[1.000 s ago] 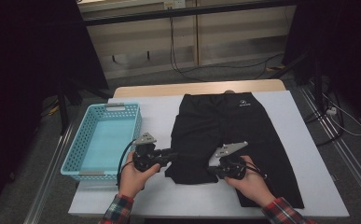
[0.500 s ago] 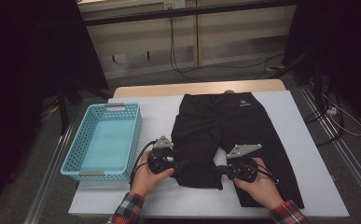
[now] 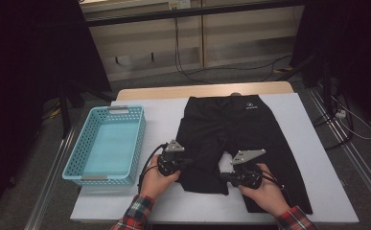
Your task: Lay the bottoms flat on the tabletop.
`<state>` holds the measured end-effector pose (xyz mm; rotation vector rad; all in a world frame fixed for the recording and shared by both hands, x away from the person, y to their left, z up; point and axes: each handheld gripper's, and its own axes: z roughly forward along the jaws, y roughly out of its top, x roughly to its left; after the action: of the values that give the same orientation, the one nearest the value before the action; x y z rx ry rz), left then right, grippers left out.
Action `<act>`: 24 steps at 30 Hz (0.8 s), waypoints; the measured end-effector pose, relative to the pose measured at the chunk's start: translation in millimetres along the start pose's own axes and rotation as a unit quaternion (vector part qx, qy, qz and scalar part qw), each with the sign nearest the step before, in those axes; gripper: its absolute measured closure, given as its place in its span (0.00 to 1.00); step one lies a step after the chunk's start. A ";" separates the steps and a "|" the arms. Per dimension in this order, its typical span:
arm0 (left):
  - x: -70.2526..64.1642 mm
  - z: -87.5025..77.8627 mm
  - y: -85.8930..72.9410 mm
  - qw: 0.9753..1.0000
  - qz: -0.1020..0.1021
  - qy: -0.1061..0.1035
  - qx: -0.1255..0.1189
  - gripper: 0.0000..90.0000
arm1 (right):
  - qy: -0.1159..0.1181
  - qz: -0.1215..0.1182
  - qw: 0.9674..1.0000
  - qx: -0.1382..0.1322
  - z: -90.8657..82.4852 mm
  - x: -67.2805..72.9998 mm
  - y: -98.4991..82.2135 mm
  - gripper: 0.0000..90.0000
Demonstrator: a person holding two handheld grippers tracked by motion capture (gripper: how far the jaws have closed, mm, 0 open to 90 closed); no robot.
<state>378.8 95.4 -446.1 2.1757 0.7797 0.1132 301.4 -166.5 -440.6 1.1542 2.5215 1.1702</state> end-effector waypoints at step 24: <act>15.1 -21.1 0.7 0.997 -0.056 -0.007 -0.047 0.99 | -0.028 0.005 0.998 -0.051 23.7 -5.7 25.4 0.66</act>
<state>384.5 117.6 -434.0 2.0368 0.8695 0.0753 330.0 -146.0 -440.3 1.1599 2.3879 1.2354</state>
